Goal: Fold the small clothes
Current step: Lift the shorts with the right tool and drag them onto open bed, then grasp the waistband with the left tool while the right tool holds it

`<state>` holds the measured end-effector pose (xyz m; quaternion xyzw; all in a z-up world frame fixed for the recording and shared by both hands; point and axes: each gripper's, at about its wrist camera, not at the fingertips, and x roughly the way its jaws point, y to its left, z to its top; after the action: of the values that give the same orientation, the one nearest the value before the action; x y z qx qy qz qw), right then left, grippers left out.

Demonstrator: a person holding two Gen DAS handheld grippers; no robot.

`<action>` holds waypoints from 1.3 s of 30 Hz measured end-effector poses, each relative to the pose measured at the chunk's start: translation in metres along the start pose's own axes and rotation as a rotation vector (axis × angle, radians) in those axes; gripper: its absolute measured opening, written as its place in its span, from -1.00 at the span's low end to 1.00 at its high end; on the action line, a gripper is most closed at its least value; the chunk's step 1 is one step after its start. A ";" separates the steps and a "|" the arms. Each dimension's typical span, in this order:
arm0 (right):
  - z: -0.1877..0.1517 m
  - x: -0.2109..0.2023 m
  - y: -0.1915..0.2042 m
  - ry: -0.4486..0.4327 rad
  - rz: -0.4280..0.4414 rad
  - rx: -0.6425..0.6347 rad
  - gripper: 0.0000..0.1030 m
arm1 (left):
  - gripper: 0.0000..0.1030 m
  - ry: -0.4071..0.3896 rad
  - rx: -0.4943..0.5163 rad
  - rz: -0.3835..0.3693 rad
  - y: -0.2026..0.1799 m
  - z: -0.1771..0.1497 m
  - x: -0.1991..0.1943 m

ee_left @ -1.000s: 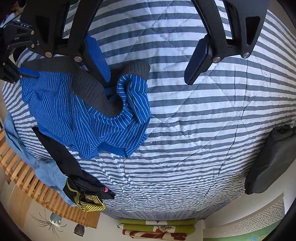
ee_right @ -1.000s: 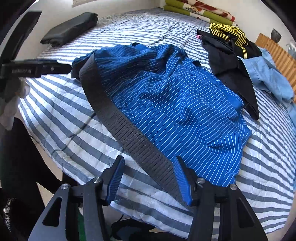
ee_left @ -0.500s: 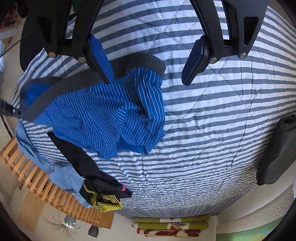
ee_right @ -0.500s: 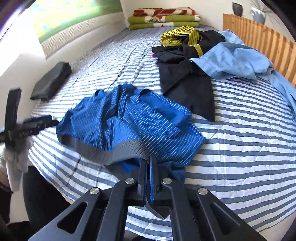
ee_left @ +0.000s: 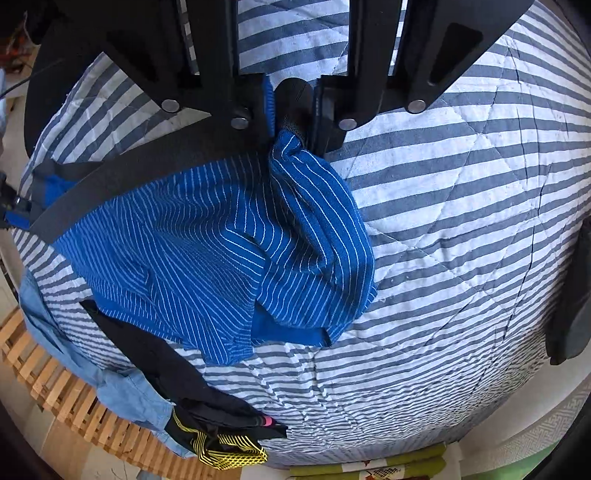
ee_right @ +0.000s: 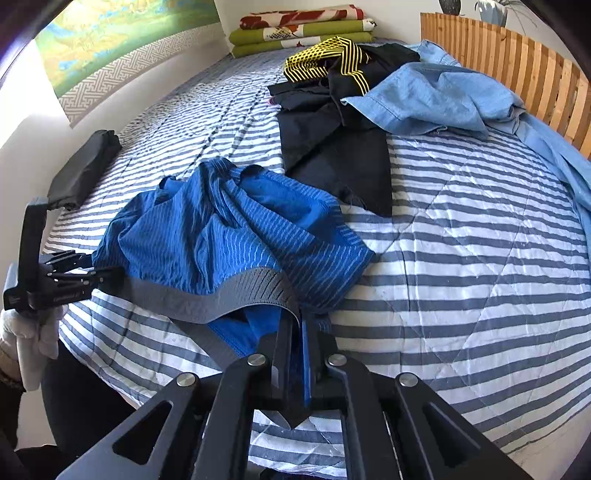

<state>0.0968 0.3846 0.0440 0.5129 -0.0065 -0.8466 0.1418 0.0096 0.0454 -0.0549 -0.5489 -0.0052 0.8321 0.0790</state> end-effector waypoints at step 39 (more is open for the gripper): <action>0.093 0.064 0.031 0.046 -0.119 -0.082 -0.94 | 0.37 0.002 -0.317 -0.082 0.137 0.057 -0.053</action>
<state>-0.0046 0.3268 0.0378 0.5255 0.0617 -0.8410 0.1124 -0.0390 -0.0927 0.0031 -0.5545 -0.1587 0.8165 0.0254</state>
